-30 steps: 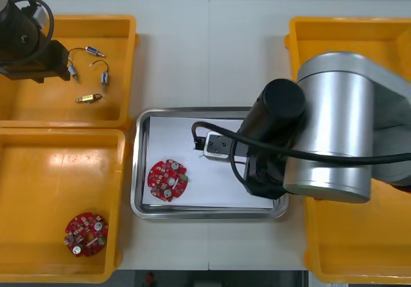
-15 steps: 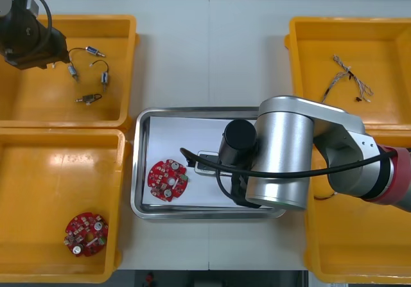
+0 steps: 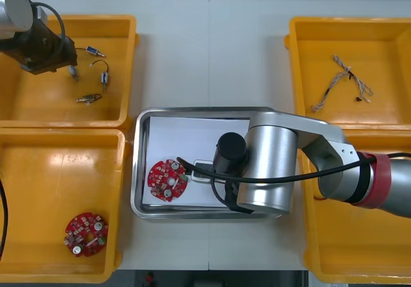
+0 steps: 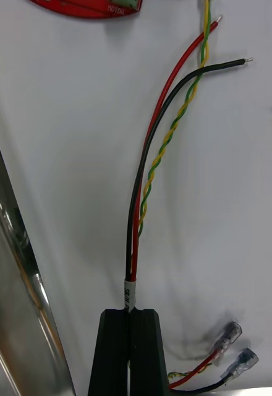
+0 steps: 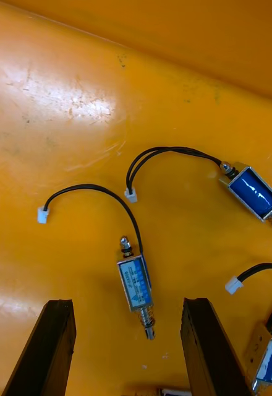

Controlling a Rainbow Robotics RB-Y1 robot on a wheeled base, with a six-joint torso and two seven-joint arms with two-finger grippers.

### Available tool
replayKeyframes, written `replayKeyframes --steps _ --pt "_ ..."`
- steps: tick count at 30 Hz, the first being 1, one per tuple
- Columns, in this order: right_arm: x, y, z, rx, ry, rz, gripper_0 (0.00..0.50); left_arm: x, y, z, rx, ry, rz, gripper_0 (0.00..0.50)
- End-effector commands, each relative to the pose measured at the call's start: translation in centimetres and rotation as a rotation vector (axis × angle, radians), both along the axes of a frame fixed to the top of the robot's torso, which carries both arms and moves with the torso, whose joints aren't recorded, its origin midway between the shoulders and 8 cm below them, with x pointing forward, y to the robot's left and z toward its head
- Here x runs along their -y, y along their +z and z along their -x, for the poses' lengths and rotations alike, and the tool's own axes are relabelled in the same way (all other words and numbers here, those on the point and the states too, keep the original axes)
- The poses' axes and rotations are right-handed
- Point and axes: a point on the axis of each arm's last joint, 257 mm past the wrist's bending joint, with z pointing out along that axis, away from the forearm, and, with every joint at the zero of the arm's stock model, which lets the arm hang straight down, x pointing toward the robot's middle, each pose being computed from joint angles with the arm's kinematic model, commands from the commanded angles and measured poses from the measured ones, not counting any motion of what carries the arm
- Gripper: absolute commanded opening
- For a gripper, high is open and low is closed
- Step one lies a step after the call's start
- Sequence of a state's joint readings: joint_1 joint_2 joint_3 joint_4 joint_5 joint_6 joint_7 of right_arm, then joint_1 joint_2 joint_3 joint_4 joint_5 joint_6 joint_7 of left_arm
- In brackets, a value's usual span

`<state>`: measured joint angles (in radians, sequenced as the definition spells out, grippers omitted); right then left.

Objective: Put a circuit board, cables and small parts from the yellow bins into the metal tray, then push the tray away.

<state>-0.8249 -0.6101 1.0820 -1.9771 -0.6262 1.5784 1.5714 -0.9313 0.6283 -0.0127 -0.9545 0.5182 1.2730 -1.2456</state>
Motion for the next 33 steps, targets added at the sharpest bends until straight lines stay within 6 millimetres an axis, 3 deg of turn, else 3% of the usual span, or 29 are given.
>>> replayKeyframes --steps 1,8,10,12,15,19,20,21,22,23,24,33 --pt "-1.2 -0.6 0.6 -0.001 0.076 0.013 0.000 2.2 1.9 -2.0 0.048 -0.116 -0.097 0.500" --pt "-1.3 -0.9 1.0 -0.016 0.079 0.012 0.000 2.3 0.6 -2.3 0.045 -0.117 -0.111 0.500" --pt "-1.3 -1.0 1.2 -0.023 0.077 0.012 0.072 2.4 0.4 -2.6 0.053 -0.119 -0.109 0.500" --pt "-1.3 -1.0 1.3 -0.028 0.075 0.010 0.216 2.4 0.1 -2.7 0.056 -0.115 -0.107 0.500" --pt "-1.3 -1.1 1.5 -0.035 0.071 0.007 0.350 2.2 0.0 -2.9 0.063 -0.114 -0.113 0.500" --pt "-1.4 -0.9 1.1 -0.017 0.070 0.006 0.461 2.1 -0.3 -2.8 0.059 -0.115 -0.117 0.500" --pt "-1.5 -0.7 1.1 -0.008 0.073 0.003 0.481 2.0 -0.5 -2.7 0.059 -0.115 -0.115 0.475" --pt "-1.6 -0.3 0.8 0.006 0.076 0.000 0.498 1.9 -0.7 -2.7 0.059 -0.116 -0.117 0.295" --pt "-1.7 -0.2 0.7 0.012 0.077 -0.002 0.500 1.9 -0.8 -2.7 0.060 -0.118 -0.118 0.210" --pt "-1.9 0.1 0.6 0.020 0.079 -0.007 0.500 1.8 -1.1 -2.7 0.062 -0.118 -0.117 0.048" --pt "-2.0 0.4 0.4 0.025 0.076 -0.014 0.500 1.8 -1.3 -2.6 0.064 -0.118 -0.115 0.003" --pt "-2.6 4.5 -1.3 0.087 0.062 -0.078 0.500 1.3 -1.3 -2.2 0.052 -0.121 -0.132 0.000"
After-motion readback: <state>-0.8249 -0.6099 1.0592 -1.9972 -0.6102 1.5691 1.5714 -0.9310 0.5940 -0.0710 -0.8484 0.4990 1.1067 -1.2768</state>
